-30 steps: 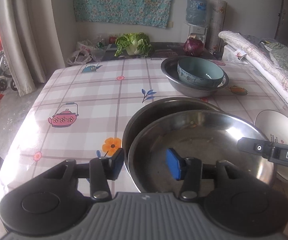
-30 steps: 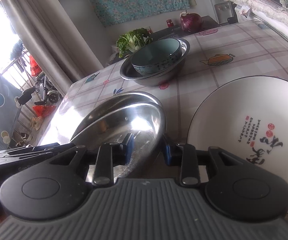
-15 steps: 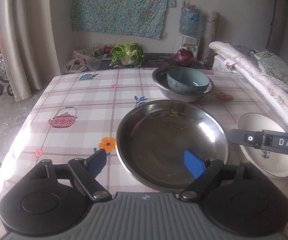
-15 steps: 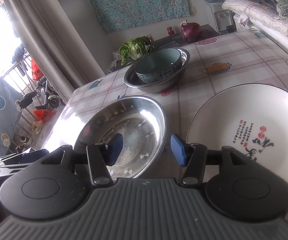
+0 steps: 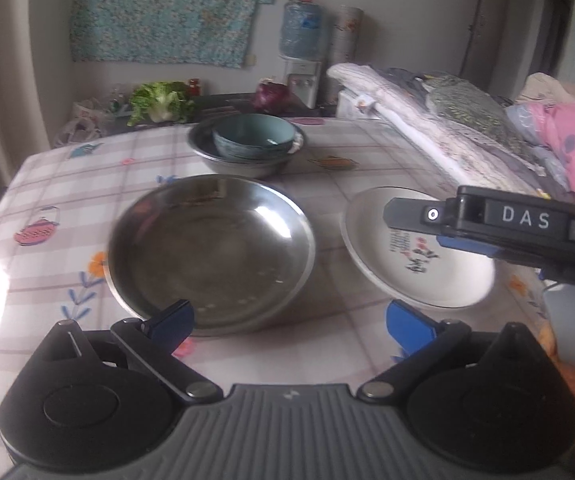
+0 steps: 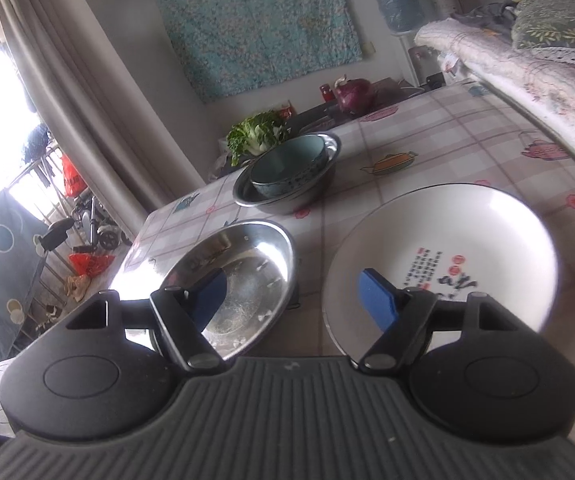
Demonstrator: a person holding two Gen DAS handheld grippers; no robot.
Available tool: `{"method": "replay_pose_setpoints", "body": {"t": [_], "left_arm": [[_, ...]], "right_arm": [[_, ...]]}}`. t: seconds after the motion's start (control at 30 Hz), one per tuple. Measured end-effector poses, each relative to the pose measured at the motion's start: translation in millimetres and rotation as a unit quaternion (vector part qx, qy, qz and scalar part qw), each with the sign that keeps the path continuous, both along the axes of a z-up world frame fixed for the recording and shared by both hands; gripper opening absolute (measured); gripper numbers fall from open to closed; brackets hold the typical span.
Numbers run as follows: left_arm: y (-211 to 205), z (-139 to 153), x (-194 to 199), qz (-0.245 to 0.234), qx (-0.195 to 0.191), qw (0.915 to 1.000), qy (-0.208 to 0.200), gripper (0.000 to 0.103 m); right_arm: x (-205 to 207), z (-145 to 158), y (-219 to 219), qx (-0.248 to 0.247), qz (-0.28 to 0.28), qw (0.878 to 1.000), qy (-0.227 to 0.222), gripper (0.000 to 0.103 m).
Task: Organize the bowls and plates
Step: 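Move both tools toward the white plate with printed characters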
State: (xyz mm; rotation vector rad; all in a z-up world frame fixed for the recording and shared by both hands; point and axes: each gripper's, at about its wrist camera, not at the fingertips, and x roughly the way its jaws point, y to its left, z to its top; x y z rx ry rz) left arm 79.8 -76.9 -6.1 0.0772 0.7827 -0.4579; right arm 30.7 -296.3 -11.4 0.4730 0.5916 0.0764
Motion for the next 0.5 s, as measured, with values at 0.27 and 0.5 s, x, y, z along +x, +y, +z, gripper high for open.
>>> {"method": "replay_pose_setpoints", "body": {"t": [0.27,0.5], "left_arm": [[-35.7,2.9,-19.3,-0.045,-0.017,0.9984,-0.031,0.103],[-66.9,-13.2,-20.8,-0.089,-0.027,0.9955,-0.018,0.103]], "right_arm": [[-49.5,-12.4,-54.8,-0.007,-0.047,0.999,0.006,0.074],[-74.0,-33.1,-106.8,-0.014,-0.093,0.995,0.032,0.074]]}}
